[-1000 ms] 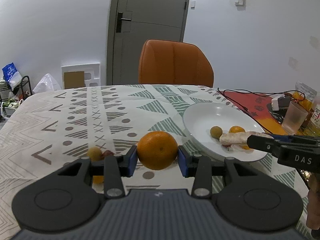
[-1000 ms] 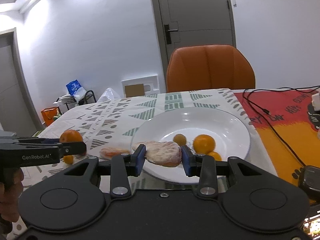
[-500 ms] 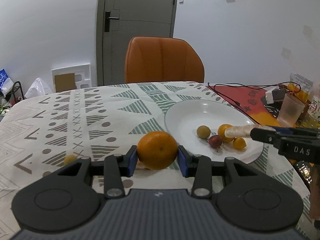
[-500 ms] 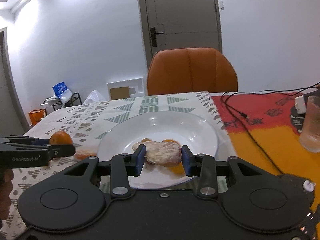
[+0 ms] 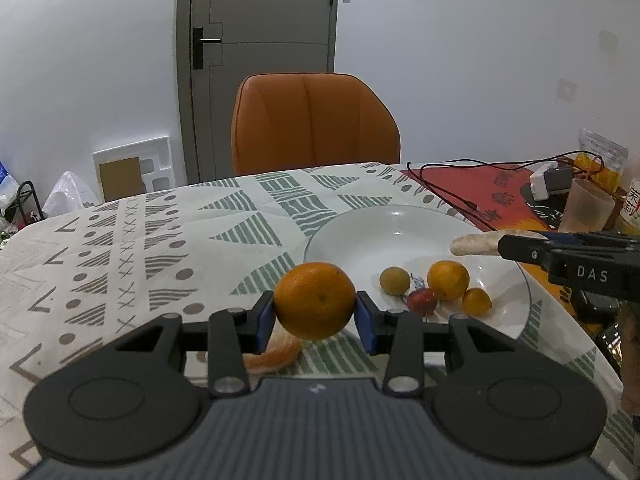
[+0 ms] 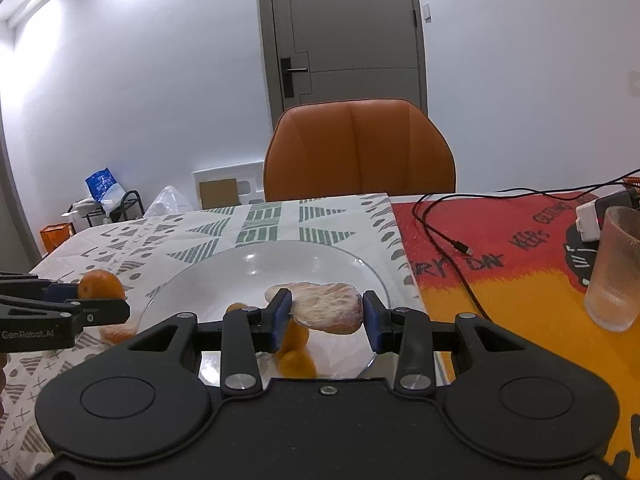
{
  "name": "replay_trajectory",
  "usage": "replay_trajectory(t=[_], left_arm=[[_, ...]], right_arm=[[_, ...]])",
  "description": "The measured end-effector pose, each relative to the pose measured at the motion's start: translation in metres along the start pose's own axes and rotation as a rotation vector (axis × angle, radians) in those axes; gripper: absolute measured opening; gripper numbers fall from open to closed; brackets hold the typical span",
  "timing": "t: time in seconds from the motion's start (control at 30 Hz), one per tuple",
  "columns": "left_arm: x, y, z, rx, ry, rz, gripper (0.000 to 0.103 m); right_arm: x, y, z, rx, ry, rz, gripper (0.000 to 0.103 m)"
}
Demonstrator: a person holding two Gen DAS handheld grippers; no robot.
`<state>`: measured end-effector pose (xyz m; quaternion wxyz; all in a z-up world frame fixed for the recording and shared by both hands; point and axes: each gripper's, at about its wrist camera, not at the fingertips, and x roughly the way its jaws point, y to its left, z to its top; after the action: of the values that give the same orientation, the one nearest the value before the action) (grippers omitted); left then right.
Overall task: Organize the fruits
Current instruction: 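Carry the pomelo piece with the right tool while the left tool carries the orange to the plate, then open the right tool over the plate while the left tool releases the orange there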
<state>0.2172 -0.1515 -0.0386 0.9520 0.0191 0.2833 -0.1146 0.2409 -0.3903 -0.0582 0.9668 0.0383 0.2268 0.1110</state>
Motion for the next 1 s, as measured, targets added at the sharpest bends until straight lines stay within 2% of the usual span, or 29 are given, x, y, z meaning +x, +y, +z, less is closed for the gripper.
replay_trajectory(t=[0.23,0.37,0.6,0.77,1.0], left_arm=[[0.019,-0.012,0.008,0.021,0.016,-0.013,0.041],[0.033,-0.016,0.011,0.040,0.035,-0.019,0.041],[0.049,-0.018,0.017,0.042,0.053,-0.016,0.041],[0.044,-0.020,0.021,0.043,0.015,-0.011,0.045],[0.032,-0.015,0.018,0.024,0.016,0.007,0.049]], right_arm=[[0.016,-0.003,0.008,0.008,-0.001,0.012,0.037],[0.028,-0.003,0.008,-0.008,0.039,0.014,0.040],[0.018,-0.003,0.005,-0.005,0.033,0.028,0.043],[0.010,-0.001,0.001,0.011,0.040,0.041,0.043],[0.001,0.003,-0.007,0.040,0.046,0.048,0.048]])
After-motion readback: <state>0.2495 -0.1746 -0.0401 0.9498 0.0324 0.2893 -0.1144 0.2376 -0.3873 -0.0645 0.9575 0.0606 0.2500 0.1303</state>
